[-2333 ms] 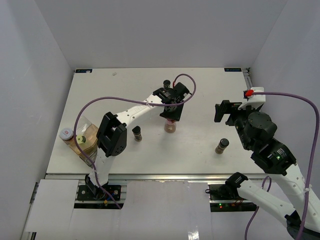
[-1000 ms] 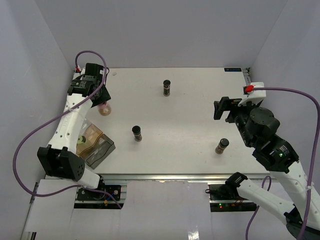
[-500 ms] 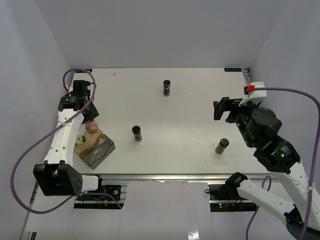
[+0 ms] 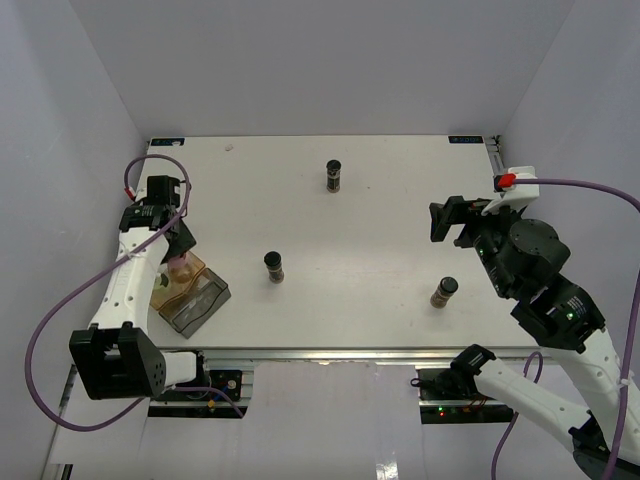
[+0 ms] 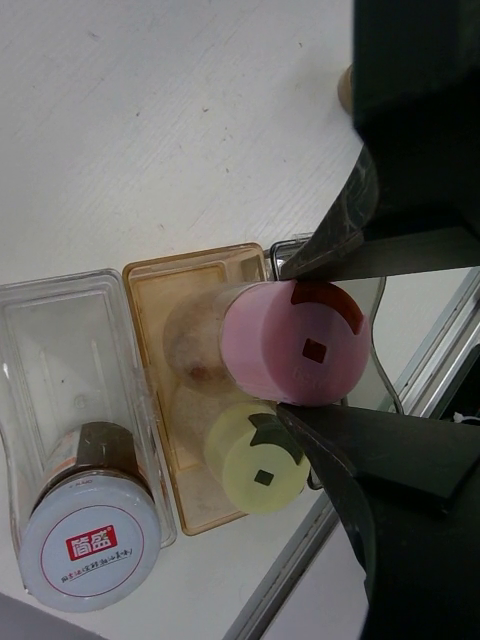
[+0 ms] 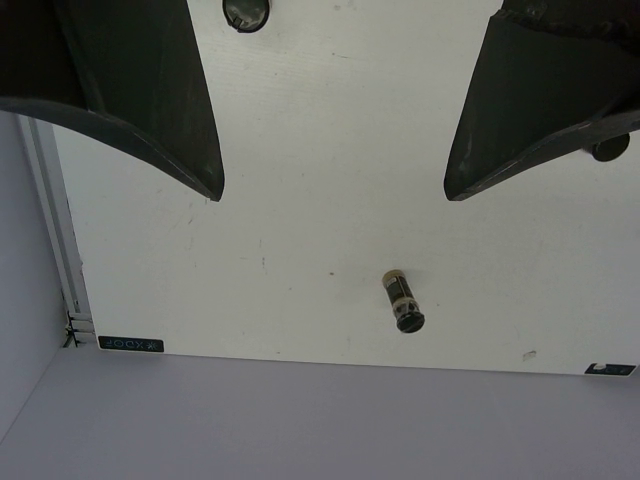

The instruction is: Organize the condiment bottles

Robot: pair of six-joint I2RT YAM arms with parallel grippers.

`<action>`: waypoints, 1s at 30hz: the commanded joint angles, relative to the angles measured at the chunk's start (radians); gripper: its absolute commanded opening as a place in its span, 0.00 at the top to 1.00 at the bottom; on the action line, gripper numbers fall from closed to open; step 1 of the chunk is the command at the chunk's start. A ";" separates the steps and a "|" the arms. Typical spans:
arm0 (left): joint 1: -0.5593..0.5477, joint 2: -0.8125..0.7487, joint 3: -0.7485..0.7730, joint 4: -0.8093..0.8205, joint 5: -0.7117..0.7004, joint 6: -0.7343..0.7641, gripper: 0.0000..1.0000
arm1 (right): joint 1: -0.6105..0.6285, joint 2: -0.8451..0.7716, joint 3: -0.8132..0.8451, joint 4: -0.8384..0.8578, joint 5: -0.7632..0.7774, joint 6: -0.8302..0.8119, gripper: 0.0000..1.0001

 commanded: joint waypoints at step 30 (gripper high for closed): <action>0.038 0.004 0.238 0.003 0.183 0.078 0.12 | 0.000 -0.021 -0.020 0.040 0.018 -0.029 0.05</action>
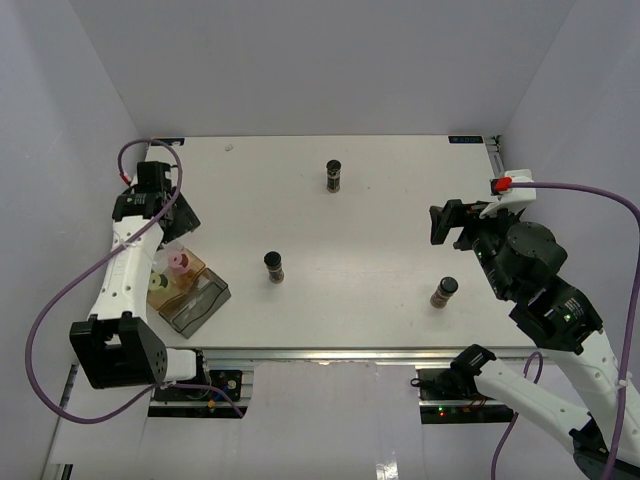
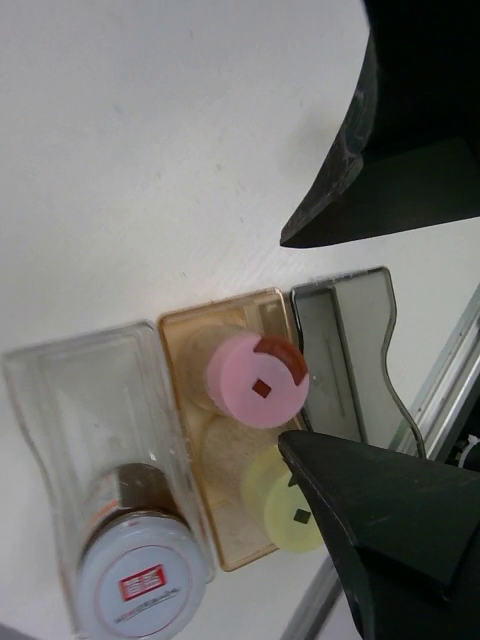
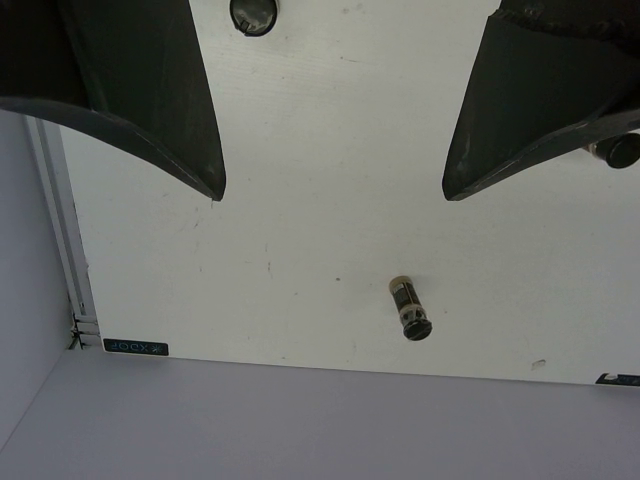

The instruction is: Organize the condiment bottles

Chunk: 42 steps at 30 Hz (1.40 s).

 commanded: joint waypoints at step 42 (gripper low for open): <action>-0.705 0.261 0.013 0.156 0.097 0.013 0.15 | 0.000 0.075 -0.003 0.033 -0.023 -0.022 0.05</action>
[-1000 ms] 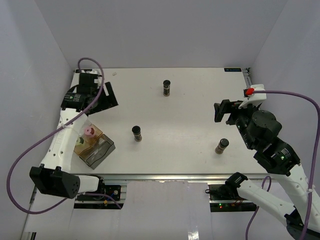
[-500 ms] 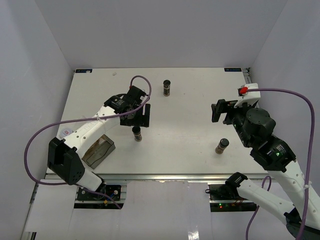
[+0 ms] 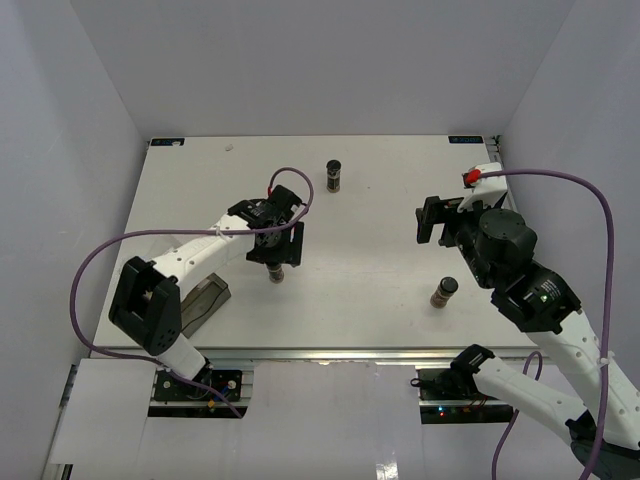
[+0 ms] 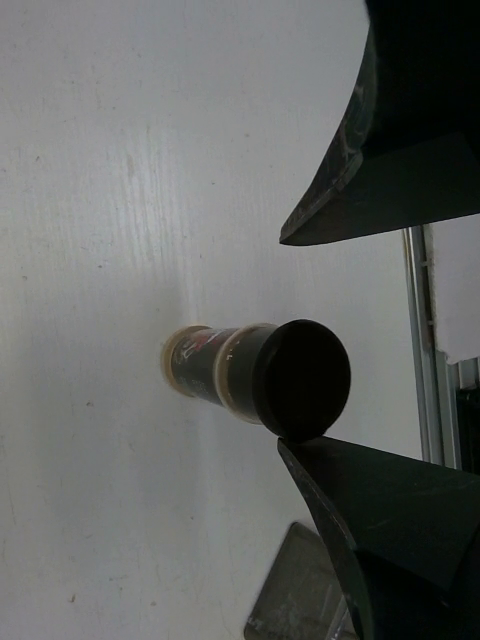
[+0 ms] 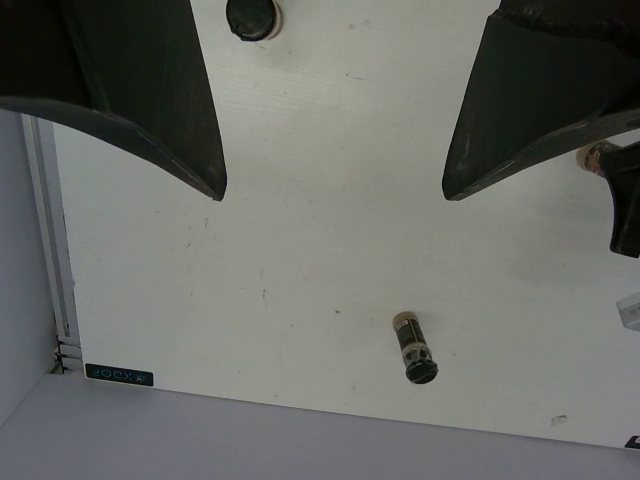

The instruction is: Organize the condiment bottles

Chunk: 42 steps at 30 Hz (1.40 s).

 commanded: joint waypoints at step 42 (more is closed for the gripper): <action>0.430 -0.332 0.004 -0.344 -0.321 -0.324 1.00 | 0.000 -0.043 0.041 0.037 -0.005 -0.036 0.06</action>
